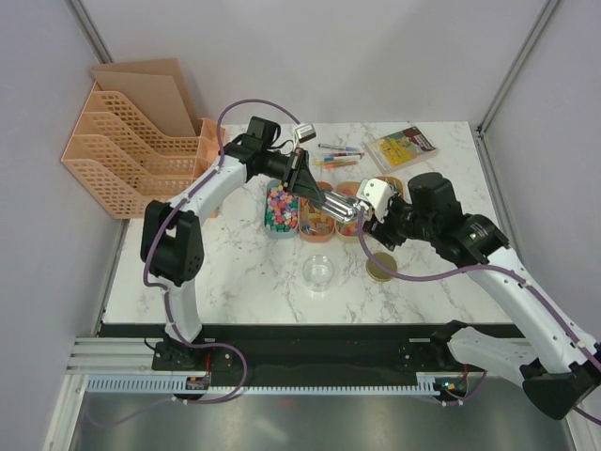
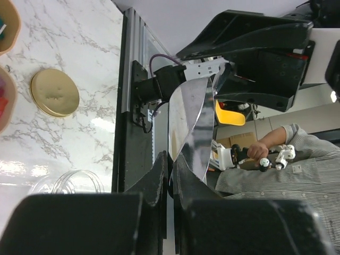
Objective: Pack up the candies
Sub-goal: Pick up the spatula from the center of the board.
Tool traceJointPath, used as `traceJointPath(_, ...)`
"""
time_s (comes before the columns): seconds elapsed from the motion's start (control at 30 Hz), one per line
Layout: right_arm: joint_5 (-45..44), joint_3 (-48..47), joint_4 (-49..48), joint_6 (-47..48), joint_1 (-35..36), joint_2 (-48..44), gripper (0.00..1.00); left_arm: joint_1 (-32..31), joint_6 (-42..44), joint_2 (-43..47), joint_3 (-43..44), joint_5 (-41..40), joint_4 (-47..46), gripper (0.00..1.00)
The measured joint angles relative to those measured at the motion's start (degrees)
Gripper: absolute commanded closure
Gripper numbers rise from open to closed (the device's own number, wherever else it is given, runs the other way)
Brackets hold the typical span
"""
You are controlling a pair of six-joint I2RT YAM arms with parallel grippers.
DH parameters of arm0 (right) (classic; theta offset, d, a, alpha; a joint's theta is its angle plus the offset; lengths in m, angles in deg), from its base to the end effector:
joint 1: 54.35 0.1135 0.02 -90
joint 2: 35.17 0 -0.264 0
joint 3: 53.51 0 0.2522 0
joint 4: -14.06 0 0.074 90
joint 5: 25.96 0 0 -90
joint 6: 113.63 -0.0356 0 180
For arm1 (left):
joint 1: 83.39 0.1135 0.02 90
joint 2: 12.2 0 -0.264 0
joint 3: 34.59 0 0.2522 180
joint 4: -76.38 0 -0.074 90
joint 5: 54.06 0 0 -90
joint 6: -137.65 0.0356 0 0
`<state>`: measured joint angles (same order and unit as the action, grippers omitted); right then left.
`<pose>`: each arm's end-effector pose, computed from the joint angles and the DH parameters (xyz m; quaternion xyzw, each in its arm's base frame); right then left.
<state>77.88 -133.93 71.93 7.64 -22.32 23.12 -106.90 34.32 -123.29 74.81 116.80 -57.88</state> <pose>0.1676 0.1149 0.3697 -0.5104 0.7233 0.1102 0.4520 0.3720 -0.2002 0.2937 0.2974 0.6856 -0.6606 0.0712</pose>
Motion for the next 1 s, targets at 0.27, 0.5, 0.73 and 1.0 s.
traceJointPath(0.27,1.16,-1.75,-0.83,-0.09,0.0,3.3,0.41,0.22,-5.68,0.0,-0.57,1.66,-6.49,0.98)
traceJointPath(0.5,1.14,-7.54,-0.37,0.02,0.0,3.76,0.41,0.24,5.11,-1.09,4.81,-9.64,5.84,0.98)
traceJointPath(0.73,1.03,-8.11,1.29,0.31,0.0,7.48,0.41,0.13,9.31,-1.09,5.57,-13.7,10.03,0.98)
traceJointPath(1.0,-0.66,-6.47,2.1,1.62,0.0,9.01,0.42,0.13,10.1,-1.09,5.57,-14.32,11.23,0.98)
